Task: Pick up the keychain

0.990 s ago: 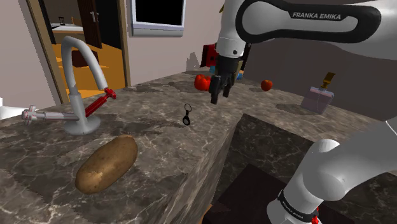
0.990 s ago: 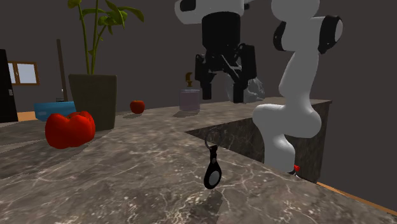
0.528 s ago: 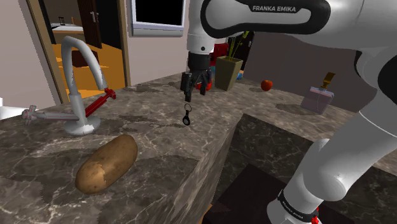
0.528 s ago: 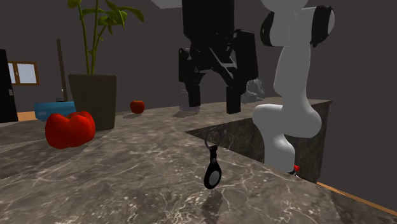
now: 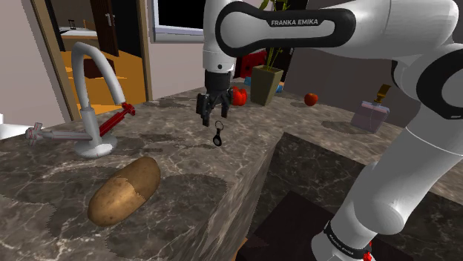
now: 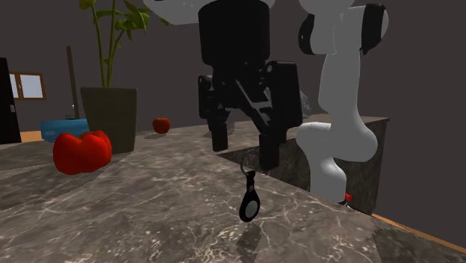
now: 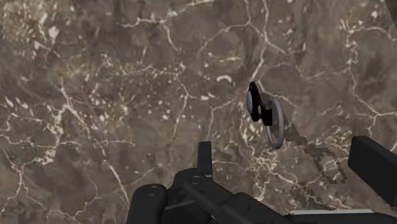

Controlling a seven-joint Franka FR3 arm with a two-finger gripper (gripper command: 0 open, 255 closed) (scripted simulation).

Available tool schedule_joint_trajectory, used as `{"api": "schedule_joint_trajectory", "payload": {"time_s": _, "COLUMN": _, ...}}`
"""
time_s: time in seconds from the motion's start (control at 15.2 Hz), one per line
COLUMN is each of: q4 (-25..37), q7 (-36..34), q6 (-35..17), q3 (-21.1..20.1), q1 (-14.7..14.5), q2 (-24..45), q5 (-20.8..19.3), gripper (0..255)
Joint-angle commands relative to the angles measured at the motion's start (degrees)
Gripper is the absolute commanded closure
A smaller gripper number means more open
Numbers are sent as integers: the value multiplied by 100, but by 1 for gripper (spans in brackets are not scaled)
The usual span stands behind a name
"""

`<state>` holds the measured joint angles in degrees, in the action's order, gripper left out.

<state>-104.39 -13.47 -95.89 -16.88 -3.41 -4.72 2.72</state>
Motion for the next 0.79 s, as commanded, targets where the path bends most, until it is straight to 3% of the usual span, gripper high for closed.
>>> {"api": "schedule_joint_trajectory", "payload": {"time_s": 0.0, "q4": -172, "q7": 16, "q6": -152, "q3": 5, "q1": 3, "q2": -23, "q5": 6, "gripper": 0}}
{"api": "schedule_joint_trajectory", "payload": {"time_s": 0.13, "q4": -217, "q7": 18, "q6": -196, "q3": 4, "q1": 3, "q2": -24, "q5": 7, "gripper": 0}}
{"api": "schedule_joint_trajectory", "payload": {"time_s": 0.2, "q4": -214, "q7": 21, "q6": -191, "q3": 6, "q1": 4, "q2": -25, "q5": 6, "gripper": 255}}
{"api": "schedule_joint_trajectory", "payload": {"time_s": 0.73, "q4": -211, "q7": 23, "q6": -190, "q3": 7, "q1": 5, "q2": -24, "q5": 6, "gripper": 255}}
